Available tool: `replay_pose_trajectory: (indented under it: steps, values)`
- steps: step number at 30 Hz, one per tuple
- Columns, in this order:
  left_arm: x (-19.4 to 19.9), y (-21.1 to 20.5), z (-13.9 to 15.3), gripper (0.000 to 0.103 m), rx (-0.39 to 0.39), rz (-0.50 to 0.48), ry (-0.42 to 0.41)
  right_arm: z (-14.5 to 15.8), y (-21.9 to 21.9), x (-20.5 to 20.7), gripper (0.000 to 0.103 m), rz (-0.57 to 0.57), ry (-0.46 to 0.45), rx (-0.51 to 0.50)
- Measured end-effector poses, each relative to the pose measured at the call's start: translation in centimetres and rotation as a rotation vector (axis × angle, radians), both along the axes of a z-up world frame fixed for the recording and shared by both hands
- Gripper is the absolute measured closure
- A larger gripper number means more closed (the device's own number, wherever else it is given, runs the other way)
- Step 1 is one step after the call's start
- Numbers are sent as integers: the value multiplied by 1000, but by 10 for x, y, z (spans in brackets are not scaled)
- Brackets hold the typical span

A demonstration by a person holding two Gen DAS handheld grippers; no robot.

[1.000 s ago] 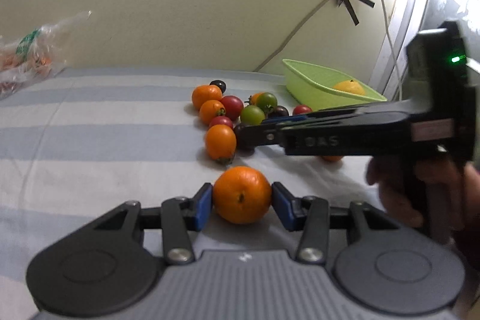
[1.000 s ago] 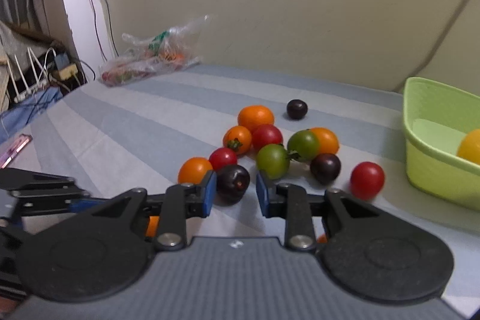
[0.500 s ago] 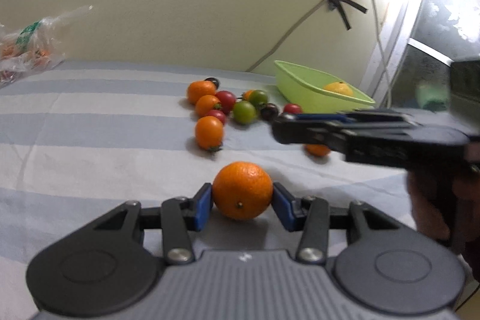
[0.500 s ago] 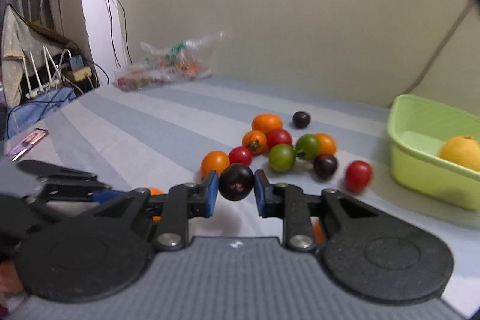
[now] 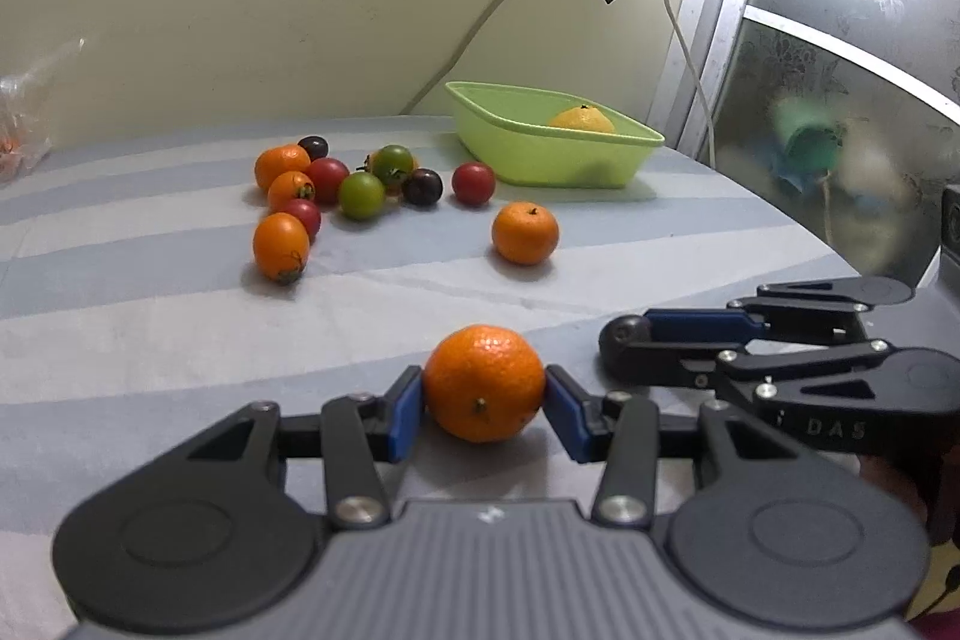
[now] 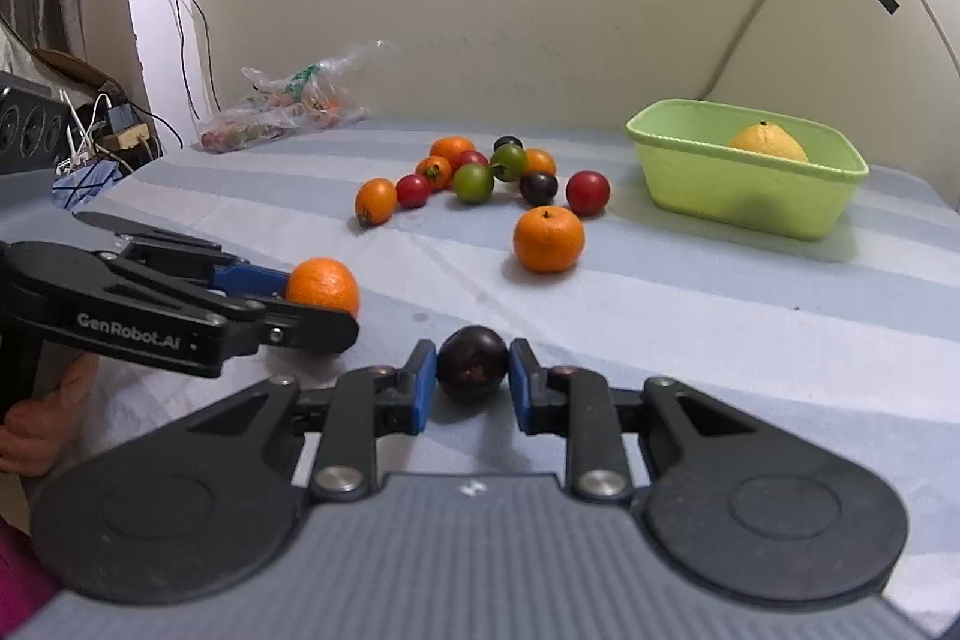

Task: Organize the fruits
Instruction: 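Carry the mandarin and dark tomato over the basket and open both tools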

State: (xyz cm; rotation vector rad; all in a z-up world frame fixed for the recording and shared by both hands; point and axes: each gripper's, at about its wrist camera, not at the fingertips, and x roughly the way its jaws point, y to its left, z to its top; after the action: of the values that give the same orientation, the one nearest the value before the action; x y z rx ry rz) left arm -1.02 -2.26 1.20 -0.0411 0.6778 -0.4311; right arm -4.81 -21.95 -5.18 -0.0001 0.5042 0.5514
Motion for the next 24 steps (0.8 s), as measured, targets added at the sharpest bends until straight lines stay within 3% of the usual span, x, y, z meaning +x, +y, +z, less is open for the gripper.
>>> replay_pose_trajectory:
  steps: [7,11,15,20,24]
  values:
    - [2,-9,1,58,44,8,1,-8,1,-1,69,40,0,-13]
    - [2,-14,2,60,69,4,-9,-8,1,-1,75,47,-4,-8]
    - [19,-17,16,60,43,-18,5,-1,-12,4,75,8,-53,20]
    - [75,-40,57,60,1,-60,-44,22,-49,45,75,-161,-166,54]
    - [143,-67,71,60,-16,-60,-40,30,-79,95,75,-288,-185,77]
